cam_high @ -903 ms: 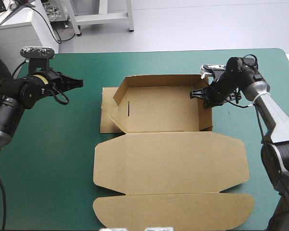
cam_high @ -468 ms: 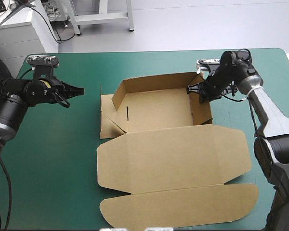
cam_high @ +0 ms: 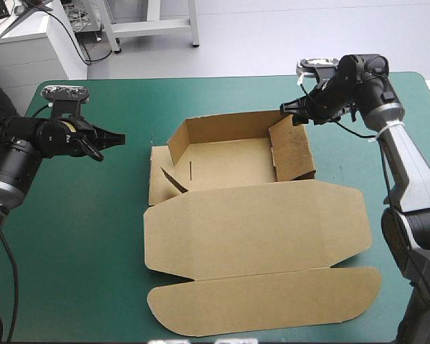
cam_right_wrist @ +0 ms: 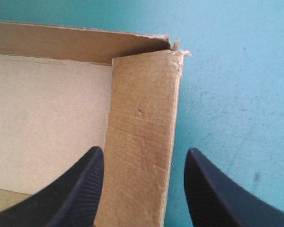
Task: Fold the box
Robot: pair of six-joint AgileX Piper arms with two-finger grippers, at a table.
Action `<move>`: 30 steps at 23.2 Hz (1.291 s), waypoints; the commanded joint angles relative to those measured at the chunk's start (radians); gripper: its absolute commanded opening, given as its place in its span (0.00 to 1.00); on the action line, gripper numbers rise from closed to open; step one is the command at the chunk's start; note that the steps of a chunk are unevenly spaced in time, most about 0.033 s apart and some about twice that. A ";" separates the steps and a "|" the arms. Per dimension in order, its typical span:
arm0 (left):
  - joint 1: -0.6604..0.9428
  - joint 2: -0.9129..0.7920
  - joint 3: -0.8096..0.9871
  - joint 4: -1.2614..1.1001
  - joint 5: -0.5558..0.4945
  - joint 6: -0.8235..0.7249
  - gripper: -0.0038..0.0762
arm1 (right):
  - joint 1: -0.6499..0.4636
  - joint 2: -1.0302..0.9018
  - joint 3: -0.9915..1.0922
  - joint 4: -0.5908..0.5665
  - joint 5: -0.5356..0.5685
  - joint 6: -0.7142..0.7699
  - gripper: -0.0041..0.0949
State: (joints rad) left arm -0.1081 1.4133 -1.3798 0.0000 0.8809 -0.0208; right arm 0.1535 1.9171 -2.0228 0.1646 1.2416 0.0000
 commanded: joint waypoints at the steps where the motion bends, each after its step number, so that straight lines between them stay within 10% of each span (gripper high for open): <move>1: 0.018 -0.031 -0.023 -0.021 -0.039 -0.002 0.04 | -0.005 -0.131 -0.041 -0.004 0.008 -0.009 0.53; 12: 0.232 -0.031 -0.023 -0.363 0.014 0.163 0.04 | -0.005 -0.242 0.031 -0.085 -0.001 -0.007 0.53; 30: 0.232 -0.031 -0.023 -0.376 0.056 0.210 0.04 | -0.005 0.131 0.029 0.054 0.009 -0.010 0.53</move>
State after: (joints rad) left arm 0.1226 1.4133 -1.3798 -0.3415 0.9693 0.1724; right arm 0.1535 2.1080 -1.9676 0.2296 1.2394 0.0000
